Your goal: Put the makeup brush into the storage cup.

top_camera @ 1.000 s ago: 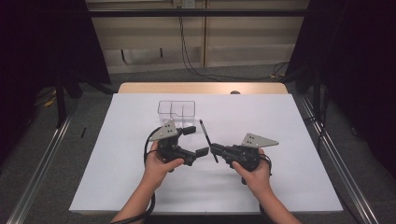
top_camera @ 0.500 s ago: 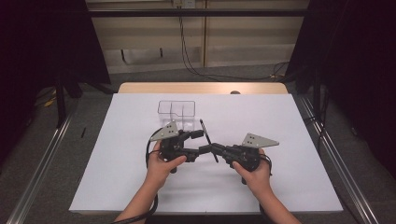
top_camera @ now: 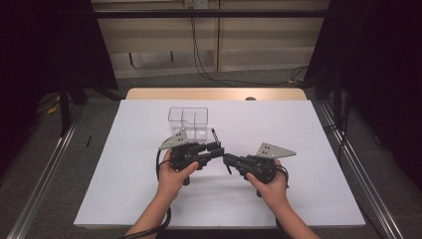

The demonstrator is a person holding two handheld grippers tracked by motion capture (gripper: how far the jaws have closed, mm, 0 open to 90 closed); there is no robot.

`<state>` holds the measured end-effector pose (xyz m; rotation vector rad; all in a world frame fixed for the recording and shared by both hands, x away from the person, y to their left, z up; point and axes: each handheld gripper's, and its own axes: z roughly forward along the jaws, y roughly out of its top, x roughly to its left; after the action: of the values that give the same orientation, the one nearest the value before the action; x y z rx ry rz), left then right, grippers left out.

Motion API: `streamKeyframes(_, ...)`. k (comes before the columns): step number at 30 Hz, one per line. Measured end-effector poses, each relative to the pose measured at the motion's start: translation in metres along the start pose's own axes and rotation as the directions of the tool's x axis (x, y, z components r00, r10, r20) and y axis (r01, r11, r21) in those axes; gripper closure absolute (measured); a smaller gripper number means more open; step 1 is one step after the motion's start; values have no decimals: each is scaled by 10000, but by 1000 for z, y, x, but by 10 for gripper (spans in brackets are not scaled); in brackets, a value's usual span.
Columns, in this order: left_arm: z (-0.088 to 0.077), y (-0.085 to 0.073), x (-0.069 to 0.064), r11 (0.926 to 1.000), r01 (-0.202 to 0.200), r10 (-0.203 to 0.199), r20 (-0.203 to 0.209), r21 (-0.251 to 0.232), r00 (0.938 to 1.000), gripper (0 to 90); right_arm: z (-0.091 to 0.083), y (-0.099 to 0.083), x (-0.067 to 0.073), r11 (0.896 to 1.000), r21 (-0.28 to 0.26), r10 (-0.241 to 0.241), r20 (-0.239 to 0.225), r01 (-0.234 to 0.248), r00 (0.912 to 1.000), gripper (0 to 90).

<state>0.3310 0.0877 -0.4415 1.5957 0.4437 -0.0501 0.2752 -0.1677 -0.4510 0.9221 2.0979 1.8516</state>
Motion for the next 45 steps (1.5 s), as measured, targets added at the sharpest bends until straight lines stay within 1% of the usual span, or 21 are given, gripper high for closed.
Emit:
streamKeyframes(1, 0, -1, 0, 10000, 53, -53, 41, -28, 10000, 729, 0, 0, 0, 10000, -1, -6, -22, 6, 10000, 847)
streamKeyframes(5, 2, -2, 0, 9998, 184, -183, 131, -83, 9997, 787, 1, 0, 1, 10000, 31, -15, 5, 15, 10000, 847)
streamKeyframes(8, 3, -2, -1, 9998, 181, -178, 263, -95, 9995, 812, 2, -1, 1, 10000, 48, -4, -2, 4, 10000, 846)
streamKeyframes(10, 3, -1, -2, 10000, 82, -81, 285, -38, 9996, 824, 3, -1, 2, 9999, 79, -92, 28, 92, 10000, 846)
streamKeyframes(12, 4, -1, -3, 10000, 42, -40, 305, -41, 9995, 831, 3, -2, 2, 10000, 65, -20, -1, 20, 10000, 845)
streamKeyframes(29, 4, 0, -5, 9992, -404, 405, 187, -34, 9990, 836, 6, -2, 2, 9999, -9, 107, 41, -107, 9999, 841)
streamKeyframes(32, 3, 0, -4, 9989, -451, 452, 102, -84, 9989, 836, 5, -2, 2, 9999, -5, 109, 42, -109, 9999, 838)
streamKeyframes(38, -2, 1, -2, 9988, -461, 460, -42, -139, 9989, 836, 4, -2, 3, 10000, 35, -63, 53, 63, 10000, 805)
streamKeyframes(45, -4, 4, -2, 9982, -573, 572, -91, -191, 9983, 836, 3, -1, 3, 9995, 125, -294, 133, 293, 9995, 730)
